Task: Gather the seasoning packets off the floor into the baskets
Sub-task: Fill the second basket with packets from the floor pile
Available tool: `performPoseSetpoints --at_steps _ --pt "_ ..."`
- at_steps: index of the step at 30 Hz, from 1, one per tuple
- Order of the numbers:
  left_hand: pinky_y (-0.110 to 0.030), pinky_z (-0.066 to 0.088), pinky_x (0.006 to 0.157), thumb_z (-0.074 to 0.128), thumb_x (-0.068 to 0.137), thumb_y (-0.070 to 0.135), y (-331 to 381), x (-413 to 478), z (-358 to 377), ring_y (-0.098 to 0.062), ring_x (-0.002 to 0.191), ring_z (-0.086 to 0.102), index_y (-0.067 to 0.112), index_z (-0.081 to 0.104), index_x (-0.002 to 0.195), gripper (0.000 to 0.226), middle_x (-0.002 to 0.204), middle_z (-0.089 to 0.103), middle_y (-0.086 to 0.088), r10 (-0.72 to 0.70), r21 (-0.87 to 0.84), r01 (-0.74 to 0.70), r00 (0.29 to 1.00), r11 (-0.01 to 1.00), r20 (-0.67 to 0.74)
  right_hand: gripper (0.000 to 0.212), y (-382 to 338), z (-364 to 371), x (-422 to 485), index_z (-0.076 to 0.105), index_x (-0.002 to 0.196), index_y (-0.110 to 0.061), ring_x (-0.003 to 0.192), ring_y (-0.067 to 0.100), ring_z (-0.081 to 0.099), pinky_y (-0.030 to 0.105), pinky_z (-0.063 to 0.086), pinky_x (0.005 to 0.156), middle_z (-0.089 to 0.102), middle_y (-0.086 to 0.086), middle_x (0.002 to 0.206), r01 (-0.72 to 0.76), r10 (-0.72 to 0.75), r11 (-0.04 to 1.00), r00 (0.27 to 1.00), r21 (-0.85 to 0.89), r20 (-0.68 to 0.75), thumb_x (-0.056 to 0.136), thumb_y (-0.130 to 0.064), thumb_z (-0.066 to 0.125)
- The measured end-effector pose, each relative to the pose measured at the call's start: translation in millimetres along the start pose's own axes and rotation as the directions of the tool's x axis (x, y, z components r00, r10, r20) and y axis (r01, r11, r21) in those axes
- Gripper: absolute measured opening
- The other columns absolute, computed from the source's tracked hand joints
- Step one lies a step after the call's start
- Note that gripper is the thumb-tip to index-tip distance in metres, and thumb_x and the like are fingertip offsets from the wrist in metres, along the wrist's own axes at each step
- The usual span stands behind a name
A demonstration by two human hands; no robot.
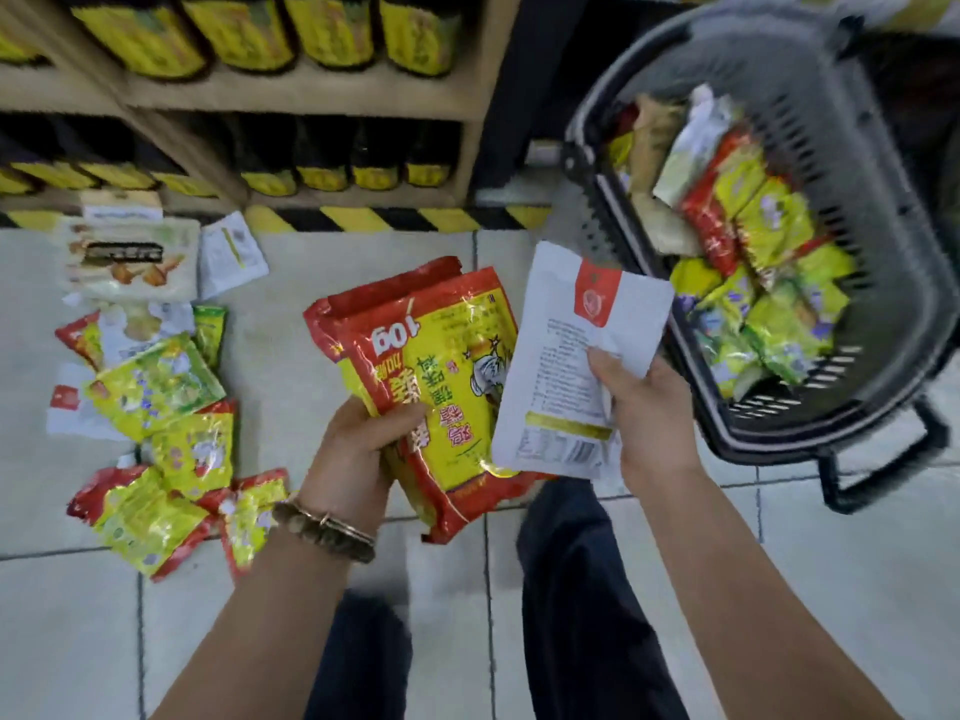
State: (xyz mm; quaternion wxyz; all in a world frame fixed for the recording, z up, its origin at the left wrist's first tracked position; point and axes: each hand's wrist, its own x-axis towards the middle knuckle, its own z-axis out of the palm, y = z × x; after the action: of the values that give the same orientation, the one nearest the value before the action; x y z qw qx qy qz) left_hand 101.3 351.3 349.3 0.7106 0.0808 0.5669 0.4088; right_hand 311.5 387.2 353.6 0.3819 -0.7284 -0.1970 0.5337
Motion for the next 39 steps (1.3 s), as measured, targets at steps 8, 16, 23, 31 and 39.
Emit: performPoseSetpoints --at_steps 8,16,23,31,39 --pt "-0.036 0.056 0.076 0.077 0.061 0.006 15 100 246 -0.019 0.083 0.071 0.017 0.069 0.088 0.031 0.085 0.074 0.004 0.22 0.215 -0.237 0.97 0.947 0.101 0.015 -105 -153 128 0.065 0.103 -0.01 0.08 0.008 0.069 0.025 0.056 0.072 0.072 -0.01 0.085 0.11 -0.098 0.994 0.948 0.026 -0.302 0.09 -0.007 0.06" --pt "-0.024 0.047 0.087 0.053 0.09 0.048 23 251 364 -0.023 0.109 0.059 0.005 0.06 0.121 0.053 0.119 0.063 -0.007 0.254 0.694 -0.12 0.963 0.71 -0.094 0.019 -130 -185 281 0.061 0.104 -0.006 0.081 0.019 0.061 0.029 0.048 0.069 0.066 0.008 0.097 0.034 -0.097 0.97 0.962 -0.241 -0.254 0.086 -0.014 0.06" --pt "-0.024 0.027 0.087 0.034 0.101 0.018 -13 235 344 -0.029 0.127 0.044 -0.003 0.026 0.138 0.044 0.14 0.044 -0.018 0.395 0.795 0.167 0.797 0.583 -0.456 0.037 -128 -178 334 0.049 0.126 -0.014 0.102 0.022 0.06 0.027 0.046 0.074 0.063 0.003 0.114 0.184 -0.328 0.807 0.93 -0.562 -0.166 0.089 -0.021 0.051" --pt "-0.042 0.006 0.118 0.058 0.089 0.026 -51 215 360 -0.032 0.145 -0.005 0.016 -0.003 0.15 0.087 0.156 -0.01 -0.016 0.547 0.964 0.029 0.819 0.264 -0.175 0.051 -137 -138 347 0.029 0.147 -0.024 0.139 0.031 0.024 0.046 0.023 0.111 0.026 0.012 0.152 0.414 -0.402 0.212 0.862 -0.885 0.307 0.098 -0.033 0.042" --pt "-0.057 -0.006 0.111 0.028 0.092 0.062 -58 262 347 -0.03 0.143 -0.017 0.026 -0.007 0.15 0.076 0.156 -0.019 -0.013 0.428 0.997 0.015 0.904 -0.079 0.021 0.059 -112 -117 352 -0.001 0.152 -0.028 0.146 0.028 -0.014 0.054 -0.009 0.113 -0.012 0.007 0.159 0.551 -0.244 -0.065 0.799 -0.832 0.549 0.1 -0.049 0.018"
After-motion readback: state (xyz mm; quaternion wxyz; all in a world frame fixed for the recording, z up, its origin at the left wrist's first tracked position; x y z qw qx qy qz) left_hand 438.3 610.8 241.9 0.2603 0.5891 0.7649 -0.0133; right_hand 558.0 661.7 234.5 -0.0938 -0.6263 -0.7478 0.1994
